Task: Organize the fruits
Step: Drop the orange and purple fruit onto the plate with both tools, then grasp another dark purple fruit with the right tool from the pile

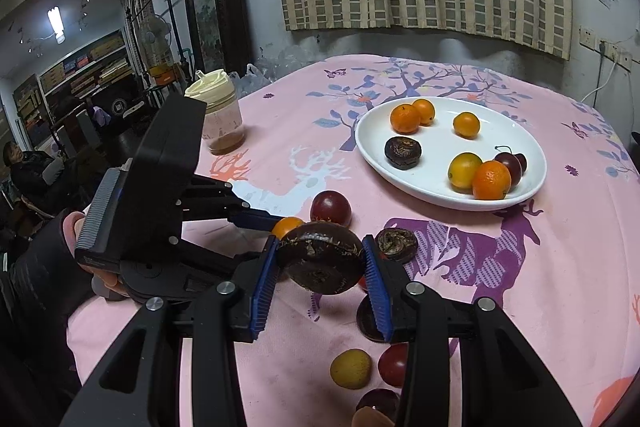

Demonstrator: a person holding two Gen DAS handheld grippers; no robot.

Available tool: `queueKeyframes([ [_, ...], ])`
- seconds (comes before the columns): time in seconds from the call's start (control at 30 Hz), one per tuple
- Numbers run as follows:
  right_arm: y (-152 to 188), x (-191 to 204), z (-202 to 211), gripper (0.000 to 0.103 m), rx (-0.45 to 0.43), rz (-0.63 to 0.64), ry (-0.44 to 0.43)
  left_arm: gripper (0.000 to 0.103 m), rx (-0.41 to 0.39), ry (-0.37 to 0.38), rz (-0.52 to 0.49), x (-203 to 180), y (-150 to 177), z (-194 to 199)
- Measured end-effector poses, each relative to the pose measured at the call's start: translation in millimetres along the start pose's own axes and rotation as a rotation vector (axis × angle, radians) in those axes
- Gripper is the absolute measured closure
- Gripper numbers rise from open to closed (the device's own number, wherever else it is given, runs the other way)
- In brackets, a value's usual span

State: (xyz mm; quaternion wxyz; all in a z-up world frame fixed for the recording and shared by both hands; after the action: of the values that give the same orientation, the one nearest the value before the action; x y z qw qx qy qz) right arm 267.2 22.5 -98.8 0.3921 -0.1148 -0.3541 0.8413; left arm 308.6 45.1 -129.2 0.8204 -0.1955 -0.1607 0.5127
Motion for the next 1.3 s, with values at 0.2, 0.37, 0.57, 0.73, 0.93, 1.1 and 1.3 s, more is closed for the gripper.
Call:
queueKeyframes([
  [0.2,-4,-11,2,0.061,-0.004,-0.044,-0.022,0.068,-0.013,0.037,0.058,5,-4,18],
  [0.37,-42,-66,-1,0.061,-0.044,-0.186,0.011,0.068,-0.088,0.062,0.128,16,-60,36],
  [0.57,-82,-147,-37,0.061,-0.079,-0.326,0.125,0.068,-0.135,-0.038,0.249,48,-144,2],
  [0.73,-92,-174,-70,0.06,-0.051,-0.349,0.138,0.068,-0.079,-0.102,0.302,69,-178,-42],
  [0.93,-93,-171,-62,0.054,-0.064,-0.323,0.124,0.035,-0.098,-0.264,0.31,84,-172,-42],
  [1.1,-92,-145,-33,0.05,-0.109,-0.27,0.119,0.028,-0.159,-0.32,0.292,79,-151,2],
  [1.3,-65,-105,-11,0.048,-0.111,-0.211,0.095,0.019,-0.245,-0.36,0.297,65,-116,53],
])
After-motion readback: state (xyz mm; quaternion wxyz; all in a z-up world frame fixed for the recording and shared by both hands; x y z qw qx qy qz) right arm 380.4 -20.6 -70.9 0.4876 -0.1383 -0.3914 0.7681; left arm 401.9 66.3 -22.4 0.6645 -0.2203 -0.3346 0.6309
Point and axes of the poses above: each gripper's, at about its wrist camera, not at the fingertips, and z roughly against the way its jaws point, x to its left, y to its underside, the point moved 10 cm from there along -z, roughly the way its jaws point, and after that the axes turned 8 degrees about x, right-handed, at the moved point
